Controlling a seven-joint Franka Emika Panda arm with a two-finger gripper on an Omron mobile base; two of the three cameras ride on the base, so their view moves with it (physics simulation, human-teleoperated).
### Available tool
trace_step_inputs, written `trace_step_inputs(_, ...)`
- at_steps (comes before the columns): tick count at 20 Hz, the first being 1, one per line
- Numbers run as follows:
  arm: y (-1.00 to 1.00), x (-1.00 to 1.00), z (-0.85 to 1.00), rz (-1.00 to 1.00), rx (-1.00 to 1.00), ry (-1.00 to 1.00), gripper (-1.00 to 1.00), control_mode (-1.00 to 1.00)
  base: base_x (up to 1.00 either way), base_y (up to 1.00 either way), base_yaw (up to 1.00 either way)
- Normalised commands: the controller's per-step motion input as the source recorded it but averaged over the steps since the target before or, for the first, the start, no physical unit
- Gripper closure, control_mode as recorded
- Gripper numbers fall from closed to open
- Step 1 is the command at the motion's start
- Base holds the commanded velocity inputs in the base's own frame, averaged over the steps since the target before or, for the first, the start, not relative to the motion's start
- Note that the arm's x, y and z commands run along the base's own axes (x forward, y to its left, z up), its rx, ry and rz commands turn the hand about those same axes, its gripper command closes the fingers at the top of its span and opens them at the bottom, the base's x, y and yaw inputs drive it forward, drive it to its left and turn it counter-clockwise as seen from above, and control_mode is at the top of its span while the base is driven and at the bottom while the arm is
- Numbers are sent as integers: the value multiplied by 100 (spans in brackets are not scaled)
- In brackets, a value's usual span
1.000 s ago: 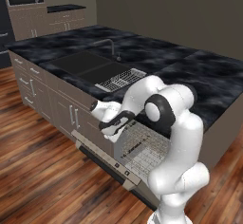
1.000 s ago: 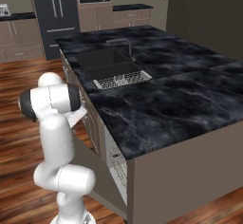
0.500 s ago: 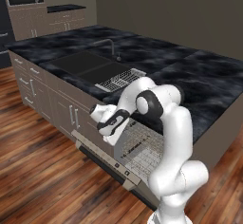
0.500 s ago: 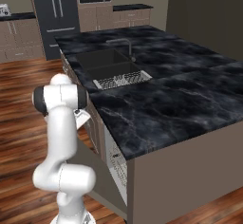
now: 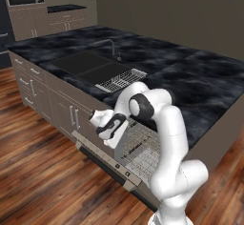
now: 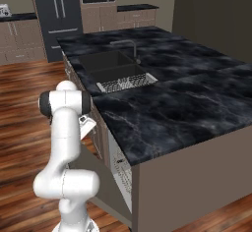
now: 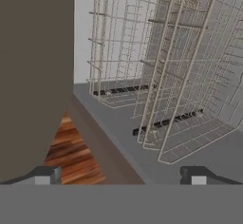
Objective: Open the dishwasher door and pull out the top rack.
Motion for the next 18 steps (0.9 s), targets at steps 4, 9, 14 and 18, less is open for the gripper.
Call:
trace_step_inputs(4, -12, 27, -26, 0, -5, 0, -100, -100, 0, 0, 0)
trace_step_inputs(9, -11, 28, -23, 0, -5, 0, -100, -100, 0, 0, 0)
trace_step_inputs(14, -5, 27, -26, 0, -9, 0, -100, -100, 0, 0, 0)
trace_step_inputs(18, -4, 23, -21, 0, -14, -2, -100, -100, 0, 0, 0)
